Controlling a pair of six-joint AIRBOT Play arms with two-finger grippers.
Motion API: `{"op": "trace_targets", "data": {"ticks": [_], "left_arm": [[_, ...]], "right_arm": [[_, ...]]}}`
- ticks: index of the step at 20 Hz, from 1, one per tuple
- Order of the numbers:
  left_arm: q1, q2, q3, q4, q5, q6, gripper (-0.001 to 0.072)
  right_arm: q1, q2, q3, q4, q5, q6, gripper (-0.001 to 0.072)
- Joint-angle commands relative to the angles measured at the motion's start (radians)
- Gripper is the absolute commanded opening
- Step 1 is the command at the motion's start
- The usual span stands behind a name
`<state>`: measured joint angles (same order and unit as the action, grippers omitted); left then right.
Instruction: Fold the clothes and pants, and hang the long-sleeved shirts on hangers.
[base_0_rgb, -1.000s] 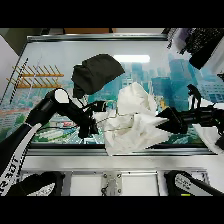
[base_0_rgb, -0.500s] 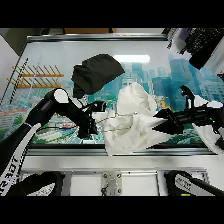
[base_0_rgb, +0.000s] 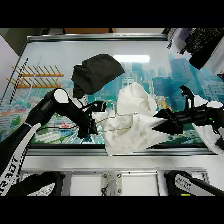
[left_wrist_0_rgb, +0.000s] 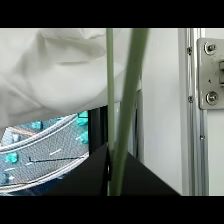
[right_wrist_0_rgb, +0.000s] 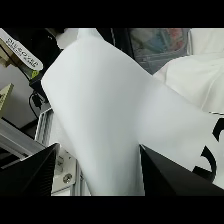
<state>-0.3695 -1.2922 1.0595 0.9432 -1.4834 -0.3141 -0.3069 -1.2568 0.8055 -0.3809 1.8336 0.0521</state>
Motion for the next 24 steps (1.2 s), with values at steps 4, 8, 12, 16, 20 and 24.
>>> {"op": "trace_targets", "data": {"ticks": [4, 8, 12, 16, 20, 24], "left_arm": [[0.000, 0.001, 0.000, -0.002, 0.002, 0.000, 0.0013], [0.000, 0.001, 0.000, -0.002, 0.002, 0.000, 0.0013], [-0.001, 0.001, 0.000, -0.002, 0.002, 0.000, 0.0014], [0.000, 0.001, 0.000, -0.001, 0.000, 0.000, 0.0014], [0.000, 0.001, 0.000, 0.008, 0.000, -0.001, 0.0127], [0.001, 0.001, 0.000, 0.010, 0.025, -0.110, 0.0414]], "right_arm": [[0.001, 0.000, -0.001, 0.000, 0.000, 0.000, 0.0396], [0.001, 0.000, -0.001, 0.001, -0.003, -0.004, 0.0022], [0.001, -0.001, -0.001, 0.001, -0.004, -0.004, 0.0022], [0.001, -0.001, -0.001, 0.001, -0.004, 0.000, 0.0022], [0.001, 0.000, -0.001, 0.001, -0.003, -0.016, 0.0019], [0.001, 0.000, -0.001, 0.001, -0.004, -0.027, 0.0017]]}}
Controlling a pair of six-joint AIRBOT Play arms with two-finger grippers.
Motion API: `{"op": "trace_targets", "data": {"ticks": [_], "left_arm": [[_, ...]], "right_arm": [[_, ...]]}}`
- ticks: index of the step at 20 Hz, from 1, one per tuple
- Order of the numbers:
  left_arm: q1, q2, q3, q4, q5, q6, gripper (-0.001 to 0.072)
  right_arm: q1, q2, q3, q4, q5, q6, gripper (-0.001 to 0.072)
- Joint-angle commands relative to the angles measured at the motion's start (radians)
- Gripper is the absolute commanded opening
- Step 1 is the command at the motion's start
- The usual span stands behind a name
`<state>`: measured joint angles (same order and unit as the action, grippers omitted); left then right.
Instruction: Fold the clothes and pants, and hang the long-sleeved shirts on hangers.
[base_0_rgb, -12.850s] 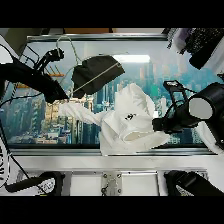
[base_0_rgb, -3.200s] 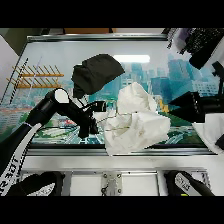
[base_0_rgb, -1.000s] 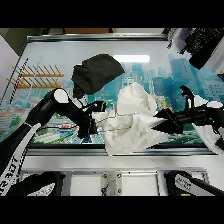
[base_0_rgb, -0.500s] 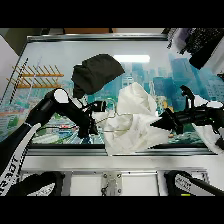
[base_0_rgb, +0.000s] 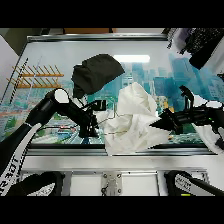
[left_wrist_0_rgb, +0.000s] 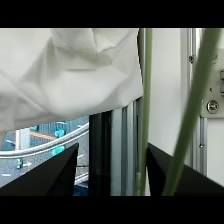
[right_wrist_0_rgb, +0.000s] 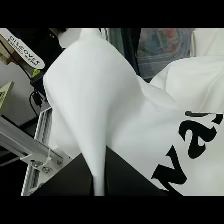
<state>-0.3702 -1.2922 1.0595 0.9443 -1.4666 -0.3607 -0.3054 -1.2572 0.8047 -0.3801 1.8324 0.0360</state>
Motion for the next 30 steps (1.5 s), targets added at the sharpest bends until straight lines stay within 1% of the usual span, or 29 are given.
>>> {"op": "trace_targets", "data": {"ticks": [1, 2, 4, 8, 13, 17, 21, 24, 26, 27, 28, 30], "left_arm": [[0.002, 0.001, 0.000, 0.015, 0.010, -0.067, 0.0414], [0.002, 0.001, 0.000, 0.031, 0.010, -0.075, 0.0414], [0.010, 0.001, 0.000, 0.042, 0.010, -0.116, 0.0414], [0.069, 0.001, 0.000, 0.014, 0.009, -0.186, 0.0414], [0.130, 0.007, 0.000, -0.057, 0.000, -0.198, 0.0414], [0.170, 0.076, 0.000, -0.055, -0.004, -0.198, 0.0416], [0.169, 0.130, 0.000, -0.054, -0.033, -0.198, 0.0417], [0.135, 0.131, 0.000, -0.045, 0.006, -0.198, 0.0416], [0.147, 0.132, 0.004, -0.046, 0.045, -0.199, 0.0416], [0.174, 0.132, 0.019, -0.046, 0.049, -0.232, 0.0416], [0.209, 0.132, 0.045, -0.046, 0.050, -0.298, 0.0416], [0.304, 0.132, 0.113, -0.047, 0.042, -0.460, 0.0415]], "right_arm": [[-0.001, 0.000, 0.000, 0.000, -0.003, -0.011, 0.0017], [-0.001, 0.000, 0.000, 0.000, -0.003, -0.011, 0.0017], [-0.001, 0.004, 0.000, 0.000, -0.003, -0.011, 0.0015], [-0.001, 0.010, 0.000, 0.000, -0.002, -0.010, 0.0015], [-0.001, 0.010, 0.000, 0.000, -0.003, -0.009, 0.0015], [0.000, 0.010, 0.000, 0.000, -0.053, 0.021, 0.0015], [0.000, 0.010, 0.000, 0.000, -0.055, 0.025, 0.0015], [0.000, 0.010, 0.000, 0.000, -0.055, 0.053, 0.0015], [-0.001, 0.010, 0.001, 0.000, -0.056, 0.058, 0.0015], [-0.001, 0.010, 0.003, 0.001, -0.056, 0.058, 0.0015], [-0.005, 0.013, 0.007, 0.001, -0.057, 0.067, 0.0014], [-0.007, 0.033, 0.020, 0.001, -0.076, 0.069, 0.0015]]}}
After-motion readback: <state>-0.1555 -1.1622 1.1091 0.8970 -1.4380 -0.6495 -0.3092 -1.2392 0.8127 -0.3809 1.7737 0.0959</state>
